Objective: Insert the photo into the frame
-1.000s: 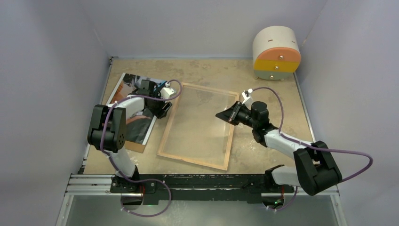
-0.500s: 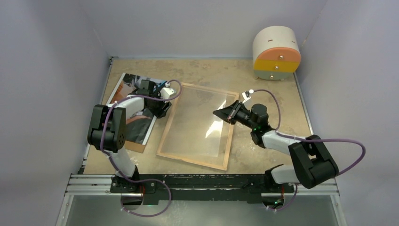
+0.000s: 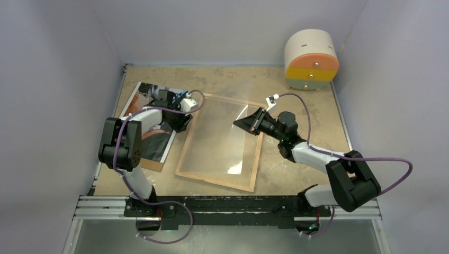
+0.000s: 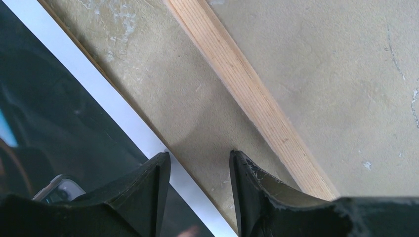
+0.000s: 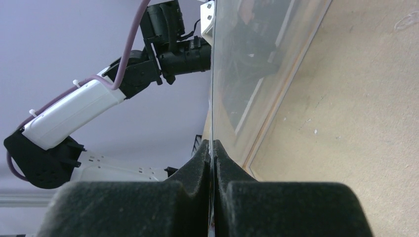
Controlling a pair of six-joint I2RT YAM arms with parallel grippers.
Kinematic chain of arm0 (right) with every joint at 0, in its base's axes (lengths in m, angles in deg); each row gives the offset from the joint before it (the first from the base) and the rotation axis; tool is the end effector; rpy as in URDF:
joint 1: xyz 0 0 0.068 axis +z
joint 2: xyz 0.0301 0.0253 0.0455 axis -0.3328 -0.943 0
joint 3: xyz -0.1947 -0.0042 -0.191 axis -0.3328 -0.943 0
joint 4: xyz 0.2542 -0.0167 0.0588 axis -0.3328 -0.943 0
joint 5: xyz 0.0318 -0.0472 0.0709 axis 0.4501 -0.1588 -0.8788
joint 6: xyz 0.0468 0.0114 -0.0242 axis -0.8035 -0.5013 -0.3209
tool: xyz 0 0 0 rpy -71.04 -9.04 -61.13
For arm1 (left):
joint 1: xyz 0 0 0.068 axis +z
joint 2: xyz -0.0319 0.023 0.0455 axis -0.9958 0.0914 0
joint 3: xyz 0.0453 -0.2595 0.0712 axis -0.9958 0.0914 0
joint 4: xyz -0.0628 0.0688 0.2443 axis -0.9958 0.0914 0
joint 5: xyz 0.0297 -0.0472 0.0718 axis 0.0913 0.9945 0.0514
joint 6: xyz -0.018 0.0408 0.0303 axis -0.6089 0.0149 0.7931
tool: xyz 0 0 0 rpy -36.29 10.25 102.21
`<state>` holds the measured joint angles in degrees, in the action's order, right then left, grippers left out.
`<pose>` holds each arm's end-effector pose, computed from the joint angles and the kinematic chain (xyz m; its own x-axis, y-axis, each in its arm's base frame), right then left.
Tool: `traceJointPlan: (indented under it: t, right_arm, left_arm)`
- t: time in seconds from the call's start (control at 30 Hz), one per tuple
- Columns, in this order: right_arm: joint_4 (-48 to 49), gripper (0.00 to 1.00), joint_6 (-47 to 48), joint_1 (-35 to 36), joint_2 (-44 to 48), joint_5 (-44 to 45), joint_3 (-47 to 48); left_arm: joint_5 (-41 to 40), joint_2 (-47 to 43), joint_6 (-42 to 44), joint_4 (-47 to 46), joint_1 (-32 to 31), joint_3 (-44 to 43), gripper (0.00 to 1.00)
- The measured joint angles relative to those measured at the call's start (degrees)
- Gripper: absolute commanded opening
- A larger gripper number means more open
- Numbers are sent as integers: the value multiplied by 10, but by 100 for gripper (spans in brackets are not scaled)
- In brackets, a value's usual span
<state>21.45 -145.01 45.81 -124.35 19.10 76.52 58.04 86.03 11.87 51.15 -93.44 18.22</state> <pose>0.2419 0.1390 0.2333 -0.7431 0.5356 -0.4011 -0.3460 0.2055 0.9155 0.3386 -0.0644 0.1560 -0.5616 0.6110 -0.5579 0.7378 0.6751 -0.0033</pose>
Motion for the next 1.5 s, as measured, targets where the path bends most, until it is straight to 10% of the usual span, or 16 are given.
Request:
traceJointPlan:
  t: [1.5]
  right_arm:
    - [-50,0,52,3,-62,-70,65]
  left_arm:
    - [8,6,5,-1,4,-5,32]
